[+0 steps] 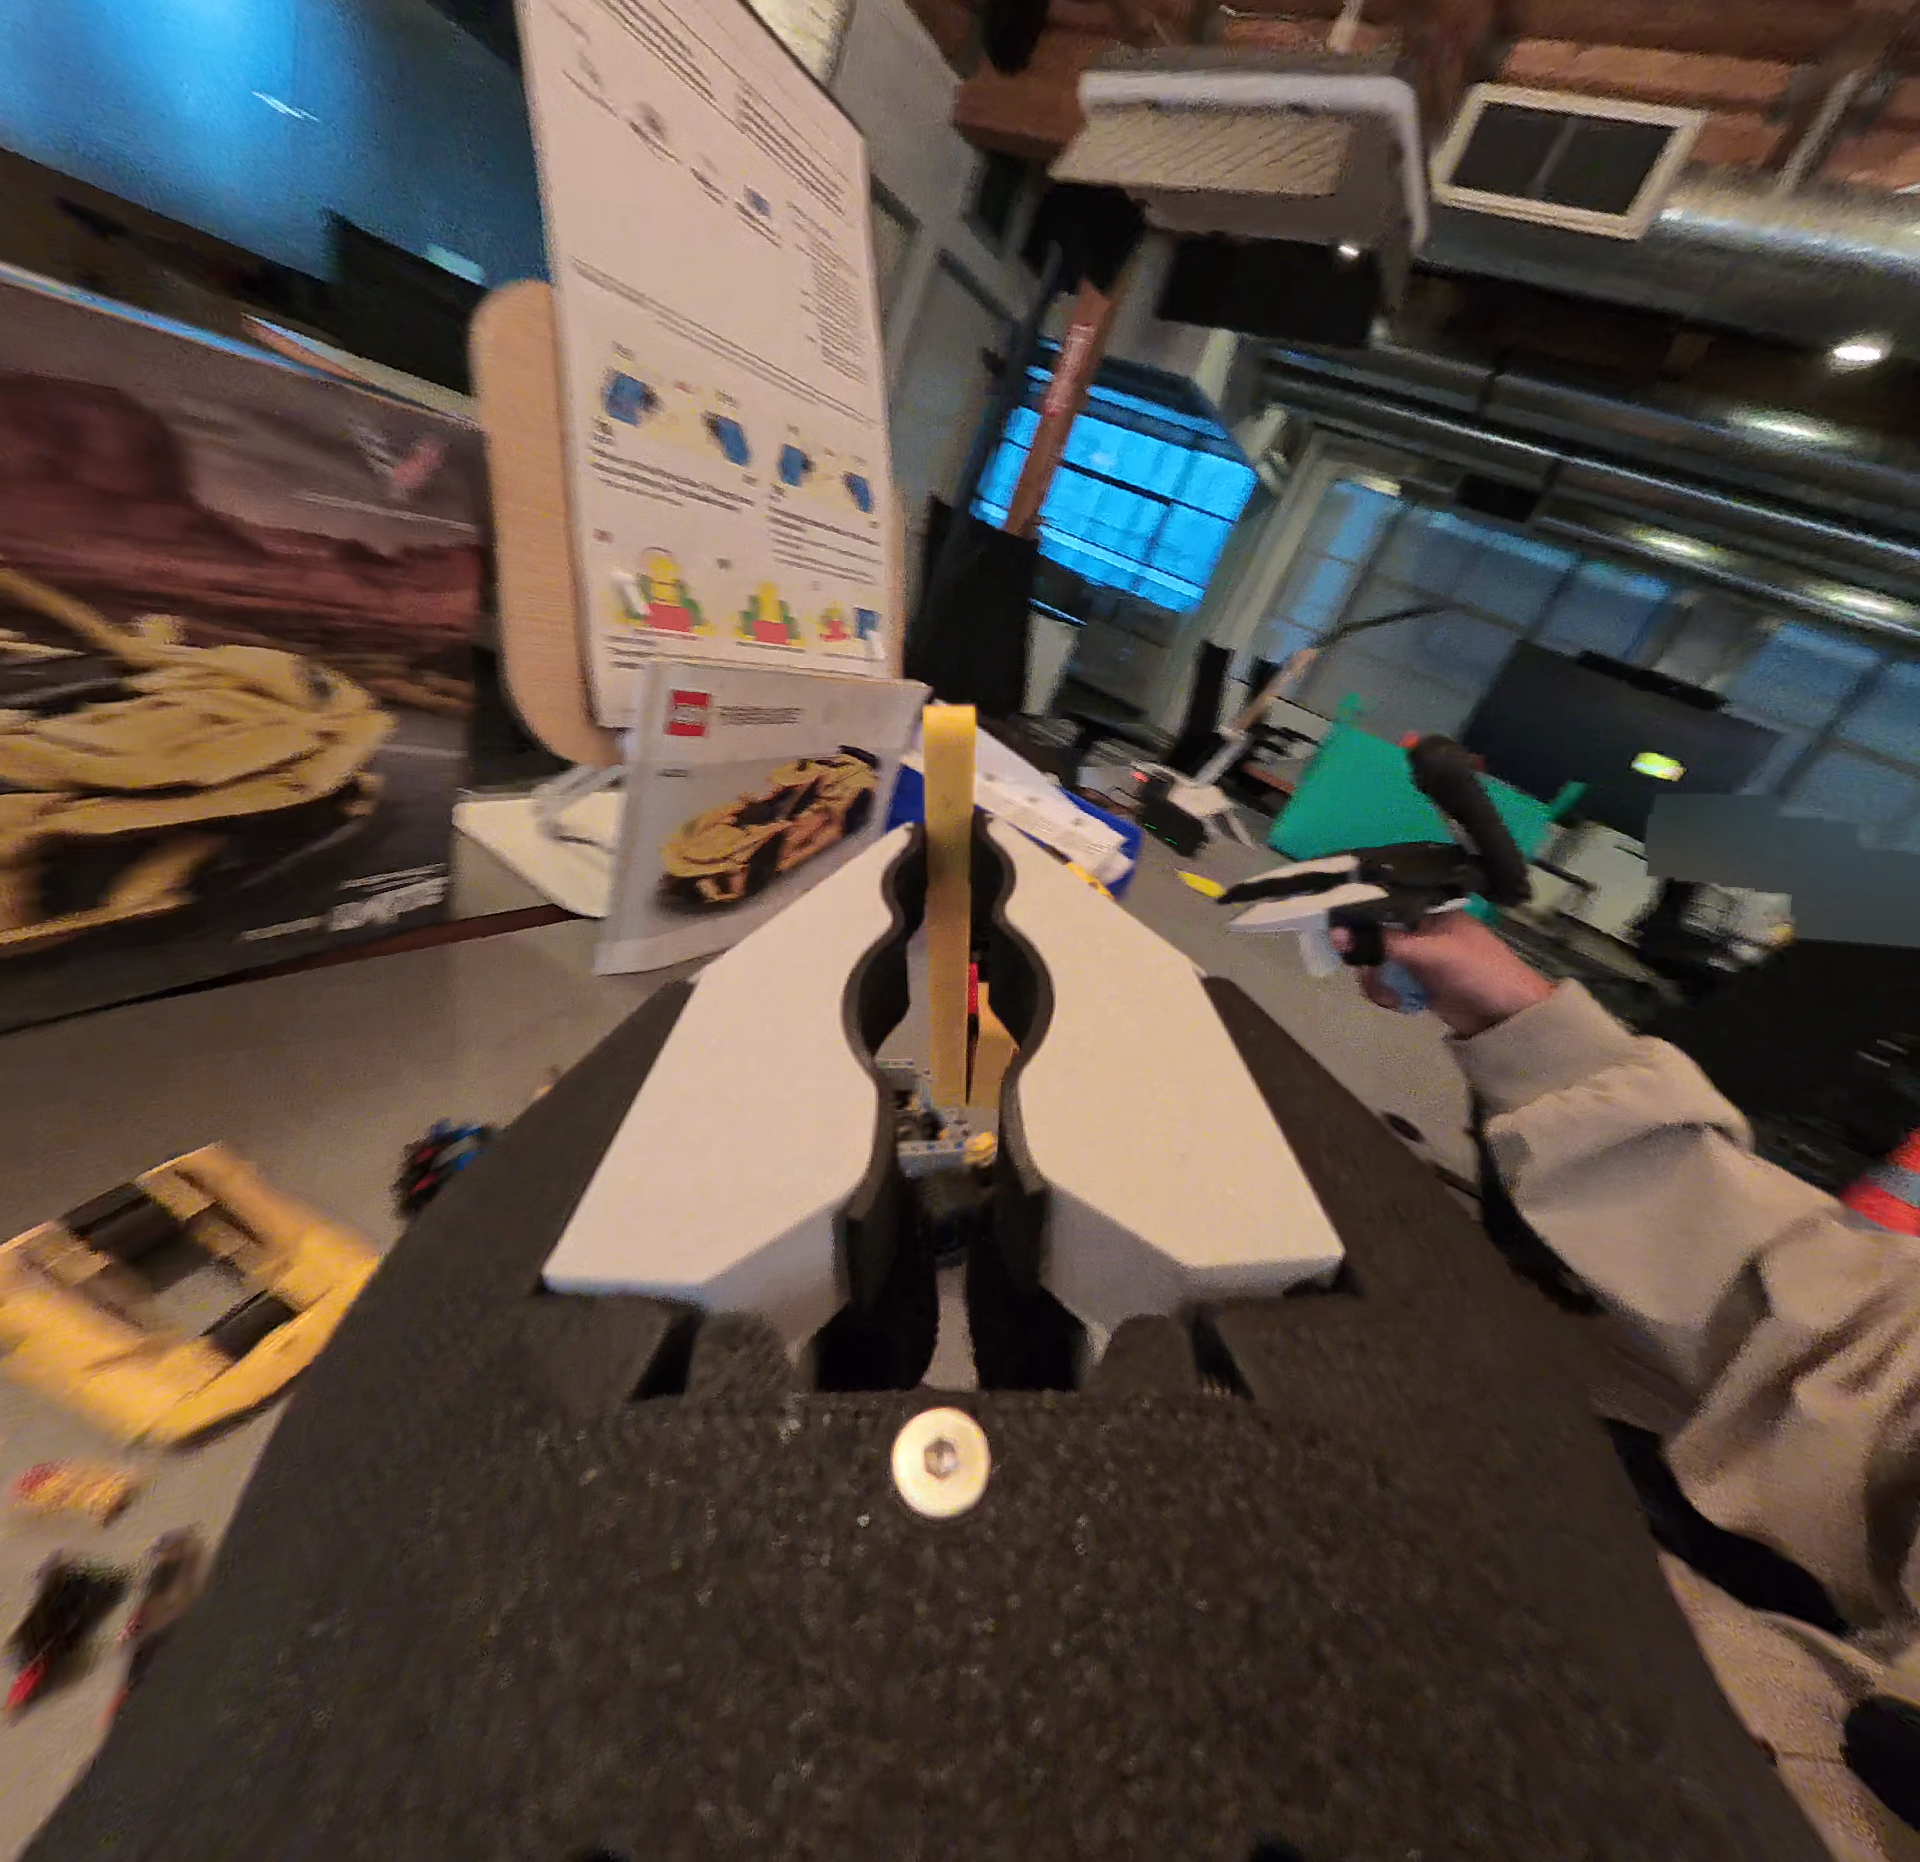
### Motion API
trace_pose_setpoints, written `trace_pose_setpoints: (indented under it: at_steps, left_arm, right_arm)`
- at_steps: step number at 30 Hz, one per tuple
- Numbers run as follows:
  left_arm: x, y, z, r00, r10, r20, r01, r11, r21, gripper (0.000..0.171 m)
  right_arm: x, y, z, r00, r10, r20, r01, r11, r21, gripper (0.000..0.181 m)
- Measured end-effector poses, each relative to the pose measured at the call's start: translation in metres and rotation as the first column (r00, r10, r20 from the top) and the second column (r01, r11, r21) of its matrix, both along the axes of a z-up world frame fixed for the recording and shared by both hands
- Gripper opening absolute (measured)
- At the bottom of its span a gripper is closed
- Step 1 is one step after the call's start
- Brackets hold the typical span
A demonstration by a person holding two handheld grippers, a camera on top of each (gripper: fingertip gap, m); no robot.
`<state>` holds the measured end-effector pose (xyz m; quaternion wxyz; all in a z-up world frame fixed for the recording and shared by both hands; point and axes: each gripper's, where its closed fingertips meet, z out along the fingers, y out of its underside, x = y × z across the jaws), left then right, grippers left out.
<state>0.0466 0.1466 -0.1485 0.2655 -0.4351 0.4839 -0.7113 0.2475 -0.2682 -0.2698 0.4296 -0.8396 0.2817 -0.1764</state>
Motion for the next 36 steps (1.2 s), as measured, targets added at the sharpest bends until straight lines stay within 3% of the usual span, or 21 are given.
trace_pose_setpoints:
  at_steps: [4,7,11,16,20,24,27,29,30,33,36]
  left_arm:
    - [-0.037,0.011,0.008,0.983,0.145,0.113,-0.135,0.986,-0.094,0.006]
    - [-0.028,-0.008,0.017,0.970,0.122,0.210,-0.094,0.986,-0.136,0.006]
    - [0.001,-0.038,0.016,0.972,0.058,0.226,-0.056,0.998,-0.014,0.006]
    - [0.028,-0.057,0.035,0.968,-0.029,0.248,-0.002,0.992,0.123,0.006]
    - [0.043,-0.063,0.041,0.972,-0.077,0.222,0.044,0.988,0.147,0.006]
    - [0.061,-0.058,0.020,0.989,-0.049,0.141,0.030,0.990,0.136,0.006]
    - [0.089,-0.043,0.007,0.999,0.043,-0.026,-0.042,0.997,0.061,0.006]
    - [0.111,-0.038,0.003,0.987,0.104,-0.121,-0.093,0.991,0.093,0.006]
    - [0.122,-0.040,0.009,0.988,0.110,-0.104,-0.097,0.987,0.125,0.006]
    - [0.158,-0.054,0.014,0.996,0.060,-0.061,-0.054,0.994,0.090,0.006]
    - [0.175,-0.069,0.005,0.999,0.028,0.024,-0.028,1.000,0.005,0.006]
  right_arm:
    - [-0.009,0.059,0.006,0.997,0.005,0.077,-0.014,0.993,0.116,0.041]
    - [-0.018,0.108,-0.001,0.997,0.061,0.047,-0.070,0.974,0.215,0.039]
    - [-0.019,0.144,-0.023,0.992,0.121,0.019,-0.123,0.971,0.204,0.040]
    - [-0.018,0.157,-0.027,0.986,0.165,-0.028,-0.158,0.971,0.181,0.040]
    - [-0.001,0.157,0.000,0.987,0.159,0.031,-0.162,0.974,0.161,0.039]
    - [0.009,0.170,0.014,0.981,0.193,0.010,-0.190,0.952,0.241,0.042]
    - [0.011,0.180,0.027,0.969,0.229,0.094,-0.245,0.941,0.233,0.049]
    - [0.009,0.190,0.039,0.954,0.288,0.087,-0.299,0.939,0.172,0.047]
    - [0.004,0.202,0.051,0.938,0.338,0.076,-0.346,0.917,0.197,0.043]
    - [-0.020,0.254,0.086,0.840,0.522,0.152,-0.536,0.750,0.387,0.050]
    - [-0.034,0.284,0.078,0.814,0.558,0.161,-0.545,0.637,0.545,0.059]
